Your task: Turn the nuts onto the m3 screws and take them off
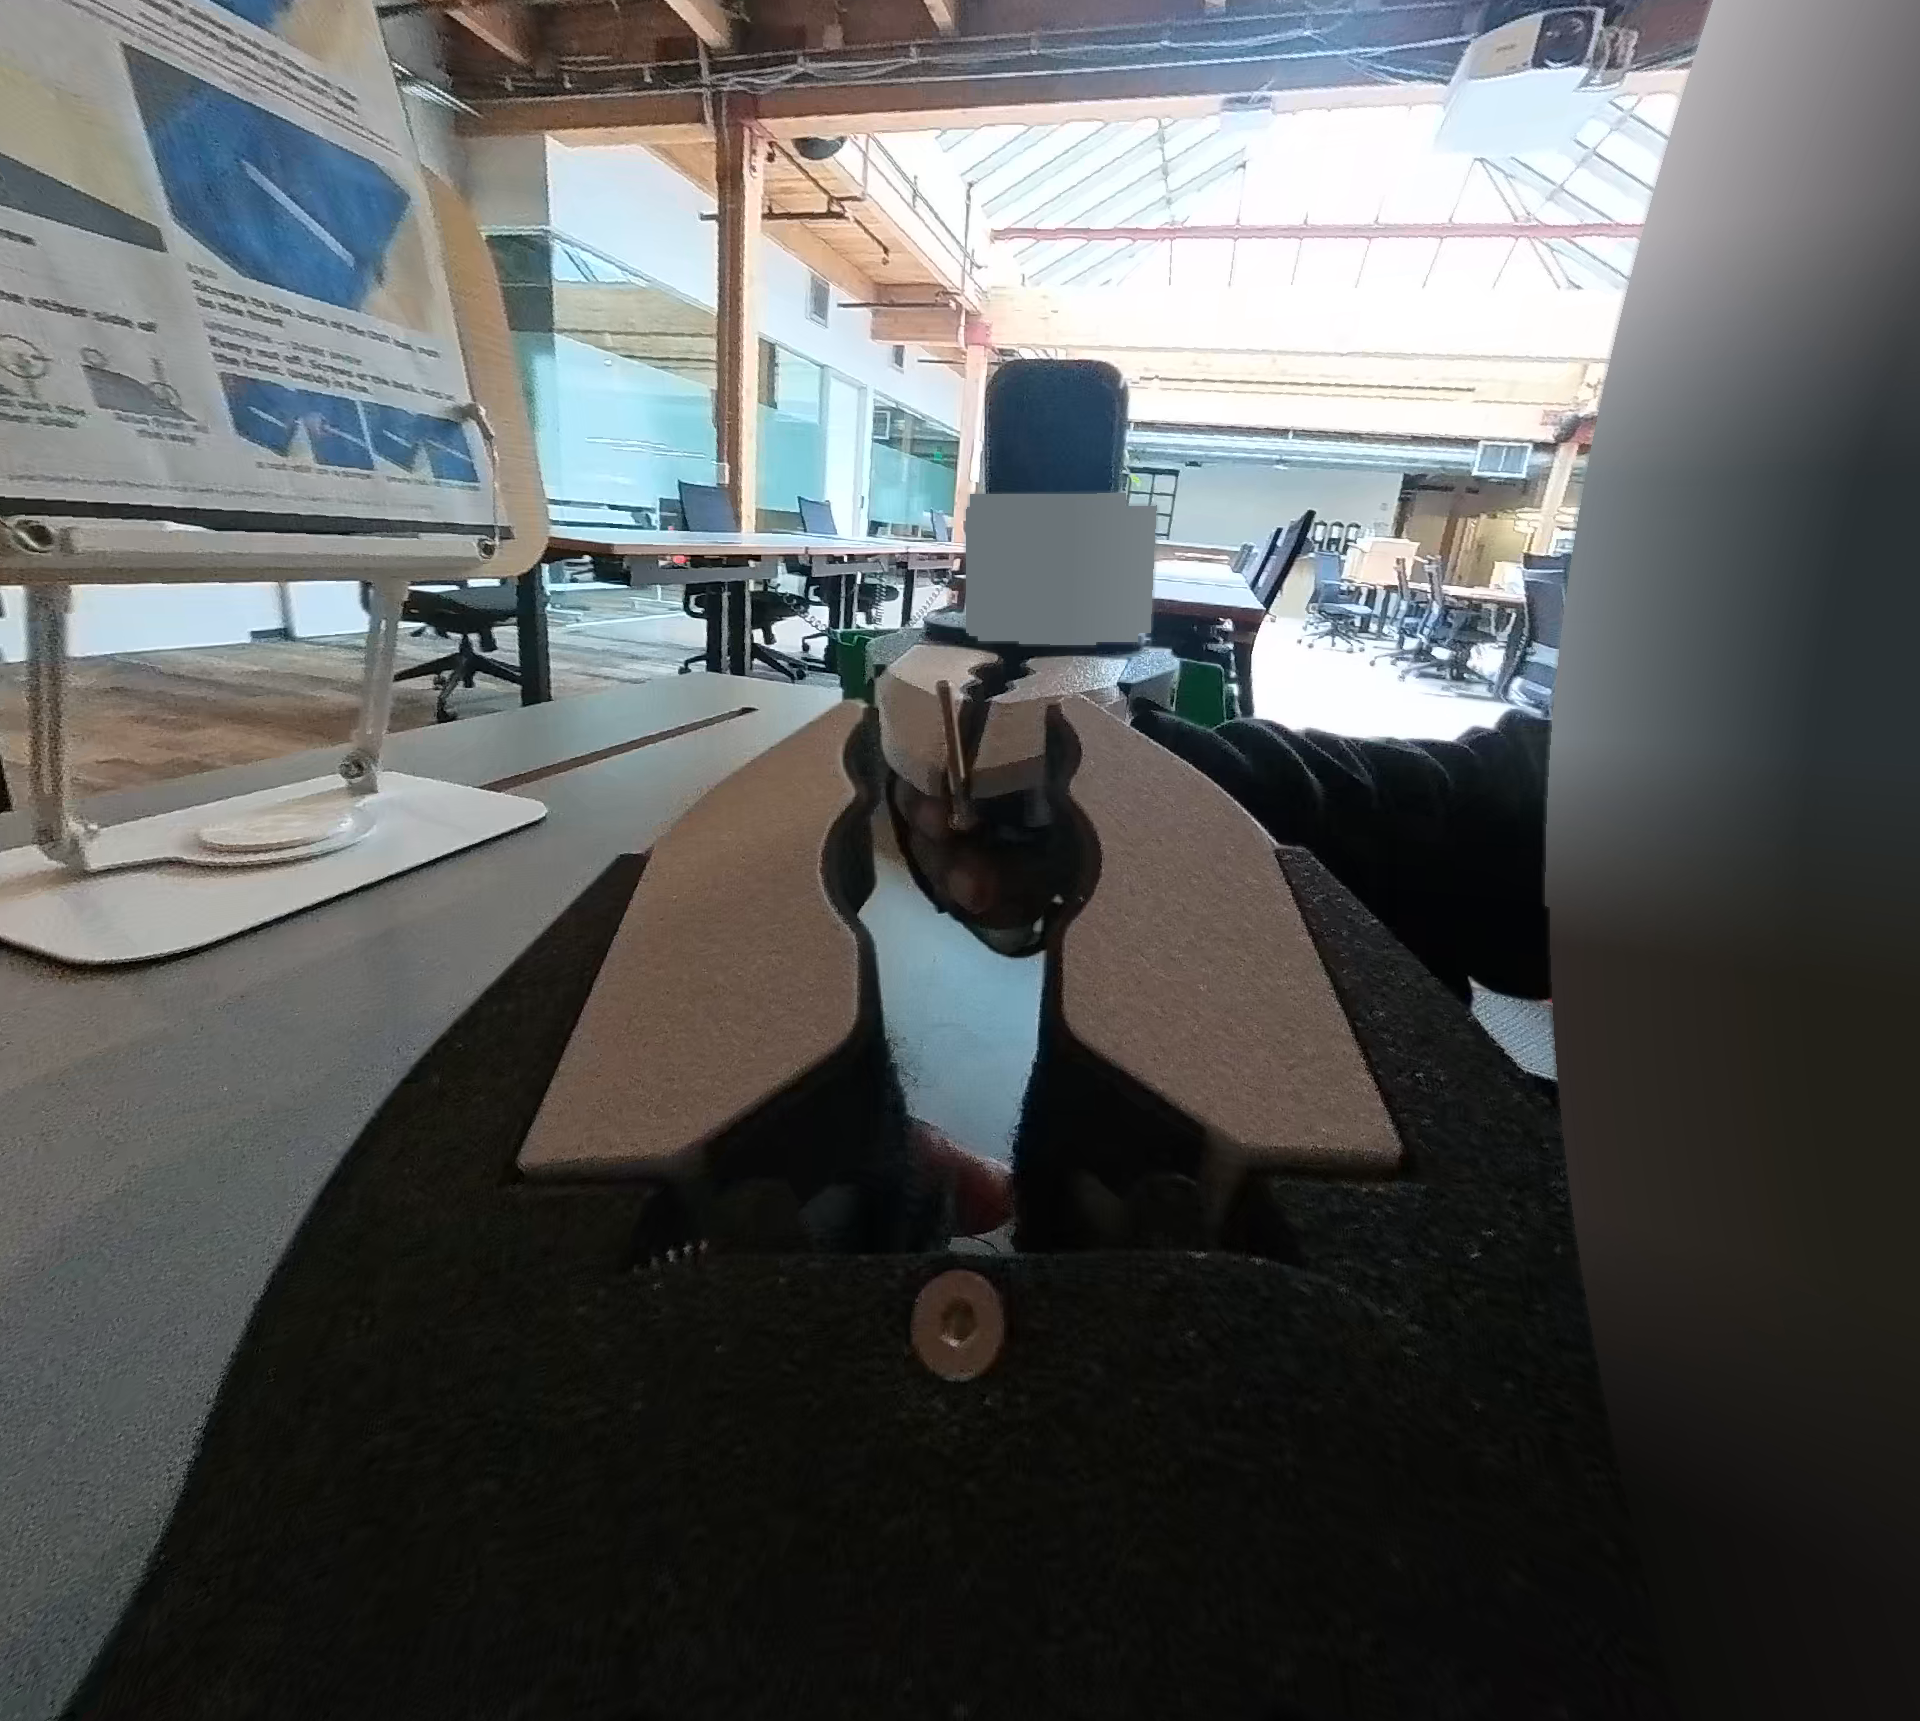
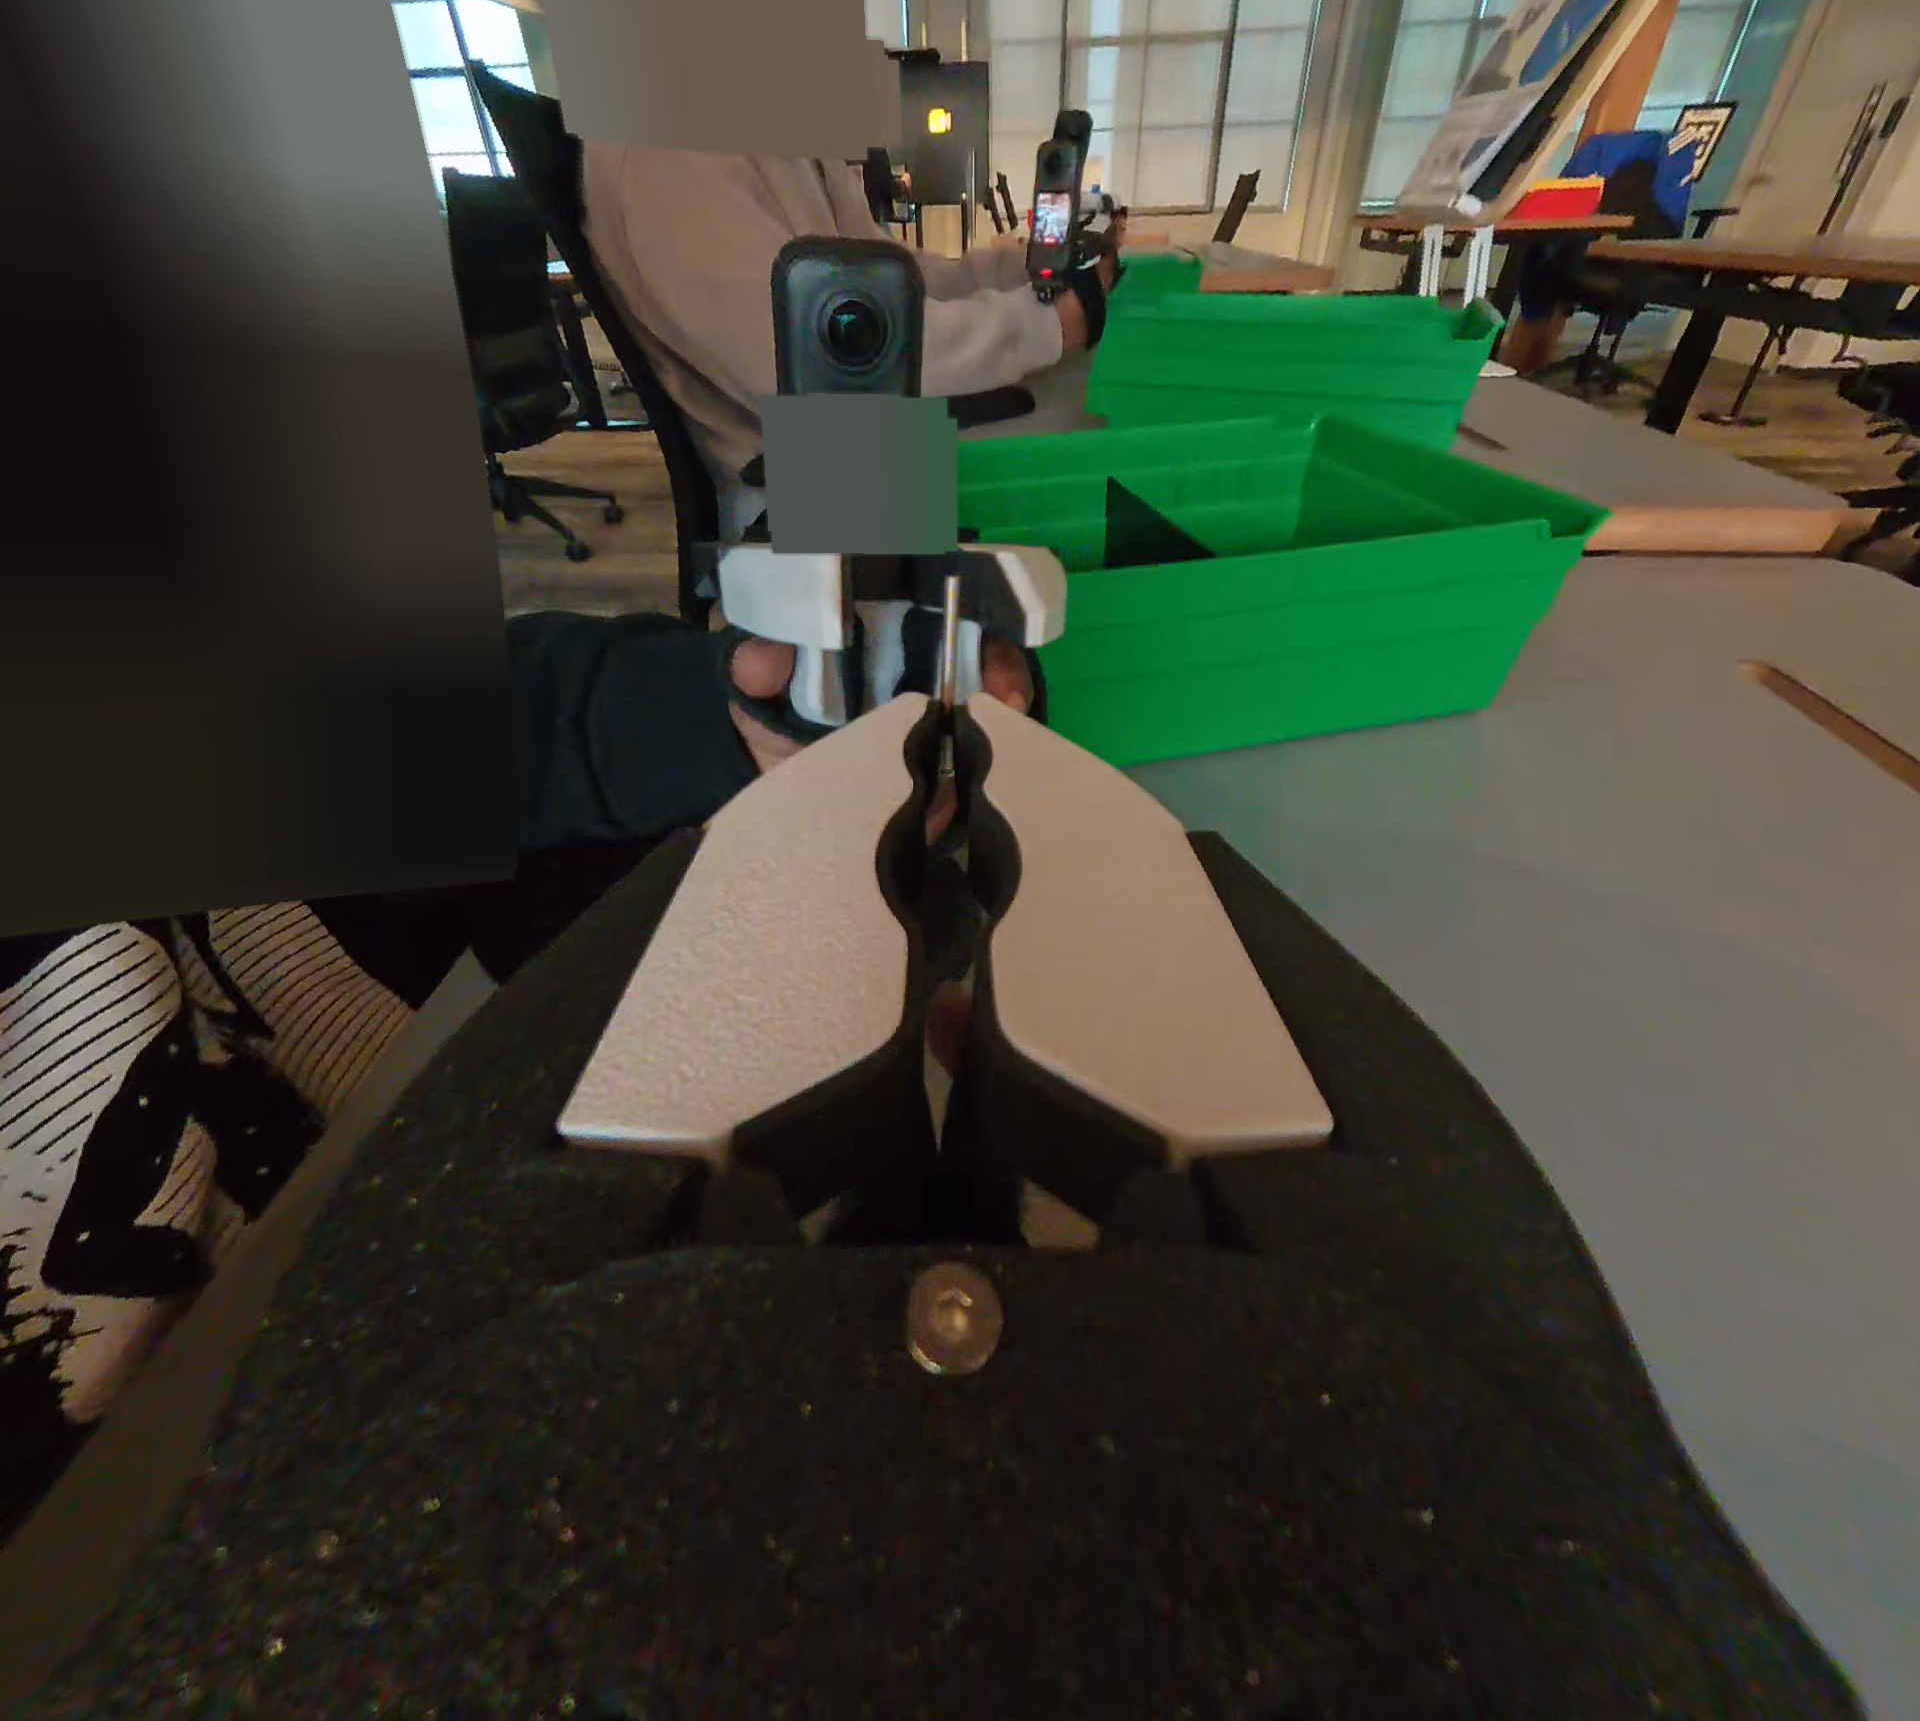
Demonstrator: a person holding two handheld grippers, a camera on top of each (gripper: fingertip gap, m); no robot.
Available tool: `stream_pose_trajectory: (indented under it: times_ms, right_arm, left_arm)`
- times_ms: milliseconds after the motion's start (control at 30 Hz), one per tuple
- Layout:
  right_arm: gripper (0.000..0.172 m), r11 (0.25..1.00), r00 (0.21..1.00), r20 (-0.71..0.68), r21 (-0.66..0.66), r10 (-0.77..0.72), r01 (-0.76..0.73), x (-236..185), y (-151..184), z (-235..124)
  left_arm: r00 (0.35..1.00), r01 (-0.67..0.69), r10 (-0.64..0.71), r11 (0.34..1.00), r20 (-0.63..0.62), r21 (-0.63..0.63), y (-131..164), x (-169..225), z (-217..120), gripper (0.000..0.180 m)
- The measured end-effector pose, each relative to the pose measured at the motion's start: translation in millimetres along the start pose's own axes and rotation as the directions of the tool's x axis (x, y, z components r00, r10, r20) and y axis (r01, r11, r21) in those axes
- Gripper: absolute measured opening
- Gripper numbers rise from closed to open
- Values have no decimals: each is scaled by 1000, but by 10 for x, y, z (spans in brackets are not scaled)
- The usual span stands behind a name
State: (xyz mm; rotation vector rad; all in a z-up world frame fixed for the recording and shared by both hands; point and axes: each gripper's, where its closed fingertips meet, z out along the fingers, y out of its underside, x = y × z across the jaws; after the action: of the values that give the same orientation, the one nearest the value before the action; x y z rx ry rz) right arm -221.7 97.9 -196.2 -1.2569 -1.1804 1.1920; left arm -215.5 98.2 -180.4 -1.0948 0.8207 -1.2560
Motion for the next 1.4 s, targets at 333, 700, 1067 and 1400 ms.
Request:
stream_pose_trajectory:
  times_ms: [333,700,1067,1400]
  right_arm:
    - [1,997,999,33,72,4,-7,-70,-91,37]
    - [13,1000,1000,-11,-16,-9,9,32,-84,-134]
    - [4,987,999,24,-151,-47,50,-98,-6,-39]
    - [1,992,999,2,-115,-54,53,-87,-58,-66]
  left_arm:
    - [996,67,-64,997,-66,44,-59,58,-1,3]
    - [999,6,-9,998,-46,-68,108,55,15,1]
    - [999,-31,24,987,-49,-156,260,81,51,1]
    - [999,-36,30,981,-33,-189,324,61,58,23]
